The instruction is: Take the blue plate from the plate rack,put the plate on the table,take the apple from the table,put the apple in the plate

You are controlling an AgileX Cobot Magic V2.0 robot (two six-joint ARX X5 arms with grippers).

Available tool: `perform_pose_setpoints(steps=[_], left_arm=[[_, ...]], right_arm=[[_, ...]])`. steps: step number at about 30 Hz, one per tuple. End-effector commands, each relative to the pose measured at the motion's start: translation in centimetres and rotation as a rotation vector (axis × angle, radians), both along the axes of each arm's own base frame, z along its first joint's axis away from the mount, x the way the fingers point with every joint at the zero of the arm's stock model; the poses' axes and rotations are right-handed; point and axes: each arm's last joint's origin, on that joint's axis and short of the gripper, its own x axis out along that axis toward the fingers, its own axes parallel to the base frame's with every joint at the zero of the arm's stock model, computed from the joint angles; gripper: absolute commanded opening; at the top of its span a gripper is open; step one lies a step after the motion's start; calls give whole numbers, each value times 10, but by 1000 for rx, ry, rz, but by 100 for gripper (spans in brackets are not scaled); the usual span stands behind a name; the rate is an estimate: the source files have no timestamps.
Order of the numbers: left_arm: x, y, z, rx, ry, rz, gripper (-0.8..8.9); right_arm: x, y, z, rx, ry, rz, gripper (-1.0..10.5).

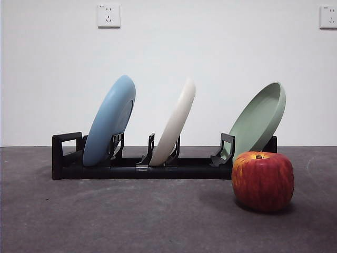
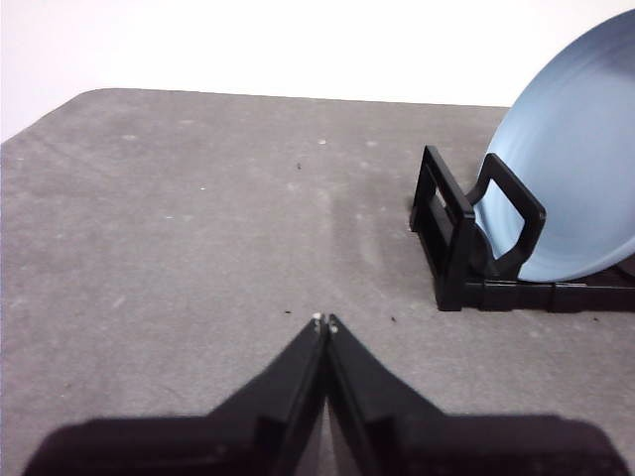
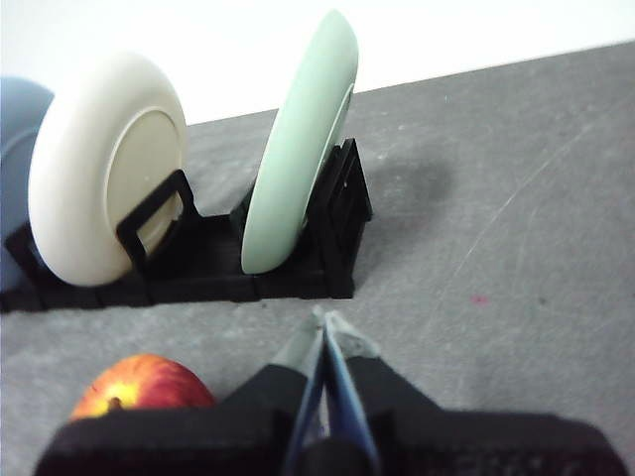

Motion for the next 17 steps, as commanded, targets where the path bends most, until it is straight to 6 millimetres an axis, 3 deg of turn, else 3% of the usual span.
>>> perform_pose_setpoints(steps=[1, 7, 17], left_arm=[[0, -1, -3, -42, 1, -25, -4], [-3, -5, 21, -226, -59, -147, -6], [-2, -6, 101, -280, -111, -189, -6]], right_arm=[[0, 0, -1, 92, 23, -10, -11], [-5, -1, 32, 149, -44, -20, -12], [3, 0, 124, 125, -13, -14, -12]])
